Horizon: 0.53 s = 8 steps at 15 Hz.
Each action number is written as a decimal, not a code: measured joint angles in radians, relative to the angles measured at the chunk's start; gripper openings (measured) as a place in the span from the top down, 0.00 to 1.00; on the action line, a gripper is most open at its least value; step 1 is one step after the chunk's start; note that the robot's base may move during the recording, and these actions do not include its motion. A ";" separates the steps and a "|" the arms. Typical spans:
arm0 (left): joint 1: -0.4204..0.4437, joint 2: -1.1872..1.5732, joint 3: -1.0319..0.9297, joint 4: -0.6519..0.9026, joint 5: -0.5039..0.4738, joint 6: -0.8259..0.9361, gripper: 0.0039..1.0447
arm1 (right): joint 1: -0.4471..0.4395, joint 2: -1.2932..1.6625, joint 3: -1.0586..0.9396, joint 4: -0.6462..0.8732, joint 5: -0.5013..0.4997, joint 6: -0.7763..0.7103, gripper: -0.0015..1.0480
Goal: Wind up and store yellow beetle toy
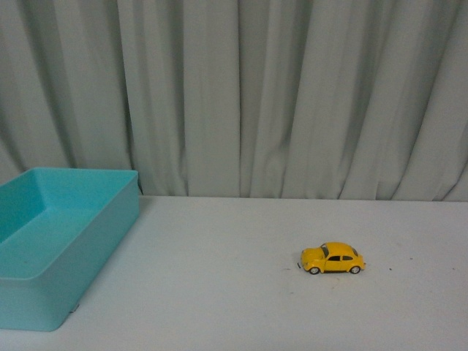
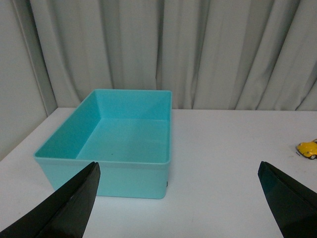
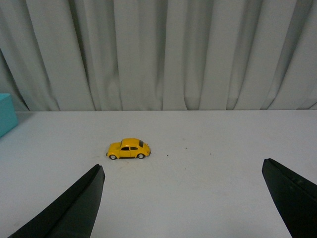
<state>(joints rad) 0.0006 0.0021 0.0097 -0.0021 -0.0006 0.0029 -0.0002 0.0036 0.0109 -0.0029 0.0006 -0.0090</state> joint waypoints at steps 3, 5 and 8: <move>0.000 0.000 0.000 0.000 0.000 0.000 0.06 | 0.000 0.000 0.000 0.000 0.000 0.000 0.06; 0.000 0.000 0.000 0.000 0.000 0.000 0.06 | 0.000 0.000 0.000 0.000 0.000 0.000 0.06; 0.000 0.000 0.000 0.000 0.000 0.000 0.06 | 0.000 0.000 0.000 0.000 0.000 0.000 0.06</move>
<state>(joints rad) 0.0006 0.0021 0.0097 -0.0021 -0.0006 0.0032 -0.0002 0.0036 0.0109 -0.0032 0.0002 -0.0093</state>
